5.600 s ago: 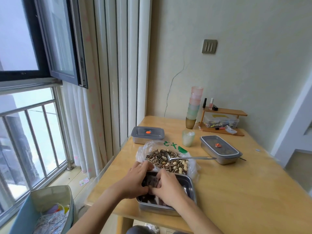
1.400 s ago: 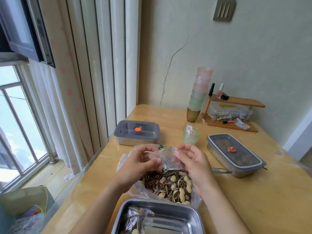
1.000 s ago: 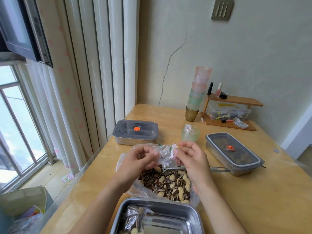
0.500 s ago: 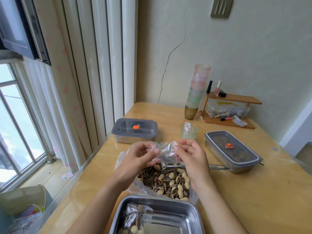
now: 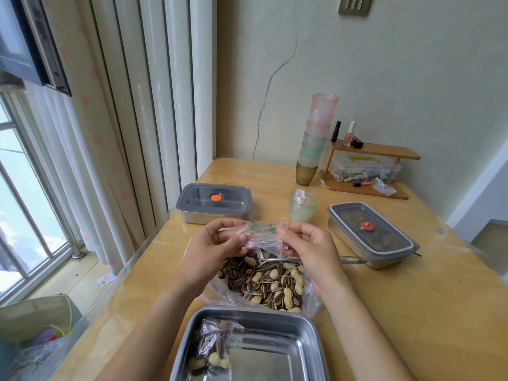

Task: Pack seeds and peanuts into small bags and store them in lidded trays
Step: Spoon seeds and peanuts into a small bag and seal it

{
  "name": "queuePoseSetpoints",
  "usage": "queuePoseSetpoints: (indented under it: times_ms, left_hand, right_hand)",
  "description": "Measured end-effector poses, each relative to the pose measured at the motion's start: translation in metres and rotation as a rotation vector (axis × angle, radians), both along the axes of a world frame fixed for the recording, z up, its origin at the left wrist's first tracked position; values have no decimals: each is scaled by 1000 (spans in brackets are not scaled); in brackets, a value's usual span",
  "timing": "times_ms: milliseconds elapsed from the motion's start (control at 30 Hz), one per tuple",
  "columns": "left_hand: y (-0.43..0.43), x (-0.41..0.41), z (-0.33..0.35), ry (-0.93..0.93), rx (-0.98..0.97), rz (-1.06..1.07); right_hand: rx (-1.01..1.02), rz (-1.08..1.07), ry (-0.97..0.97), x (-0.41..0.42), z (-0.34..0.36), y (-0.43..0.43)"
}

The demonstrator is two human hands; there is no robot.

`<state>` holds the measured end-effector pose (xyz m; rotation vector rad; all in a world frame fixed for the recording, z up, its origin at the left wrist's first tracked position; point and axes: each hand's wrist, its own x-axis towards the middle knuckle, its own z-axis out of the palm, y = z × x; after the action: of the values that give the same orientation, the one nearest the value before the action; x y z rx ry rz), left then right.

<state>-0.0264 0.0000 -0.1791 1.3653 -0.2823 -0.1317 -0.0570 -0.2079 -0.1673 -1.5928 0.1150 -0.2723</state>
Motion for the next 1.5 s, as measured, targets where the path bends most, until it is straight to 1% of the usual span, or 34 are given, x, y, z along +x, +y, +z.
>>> queuePoseSetpoints:
  times_ms: [100, 200, 267, 333, 400, 467, 500, 533, 633, 733, 833, 933, 1000, 1067, 1200, 1400, 1500]
  left_hand:
    - [0, 0, -2, -18, 47, 18]
    - [1, 1, -3, -36, 68, 63]
    - [2, 0, -1, -56, 90, 94]
    - [1, -1, -1, -136, 175, 152]
    - [0, -1, -2, -276, 292, 261]
    - [1, 0, -2, -418, 344, 355]
    - [1, 0, -1, -460, 342, 347]
    - [1, -2, 0, -471, 316, 287]
    - [-5, -8, 3, -424, 251, 45]
    - [-11, -11, 0, -371, 233, -62]
    - [-10, -8, -4, -324, 216, -77]
    - [-9, -6, -6, -331, 248, -61]
    - [-10, -5, -7, -320, 267, -48]
    - [-8, -3, -8, -301, 268, -30]
    - [-9, -2, -7, -284, 257, -39]
    - [-10, -4, -6, -214, 193, -62]
    - [-13, -8, -5, -217, 214, -109]
  right_hand:
    - [16, 5, 23, -2, -1, 1]
    - [58, 124, 97, -3, 0, 2]
    - [29, 149, 100, -4, 0, 3]
    - [-14, 122, 73, -4, 0, 6]
    - [-43, 92, 49, -3, -2, 7]
    - [-47, 54, 39, -1, -5, 8]
    - [-47, 33, 35, -1, -6, 8]
    - [-52, 16, 27, -1, -7, 9]
    - [-140, 17, 1, -1, -9, 15]
    - [-284, 35, -29, -2, -12, 18]
    - [-443, 52, -85, -8, -8, 21]
    - [-604, 56, -144, -12, -4, 25]
    - [-671, 74, -185, -13, -5, 28]
    - [-655, 96, -202, -13, -5, 28]
    - [-536, 158, -172, -12, -5, 25]
    - [-445, 127, -148, -6, -6, 17]
    - [-390, 156, -117, -5, -7, 16]
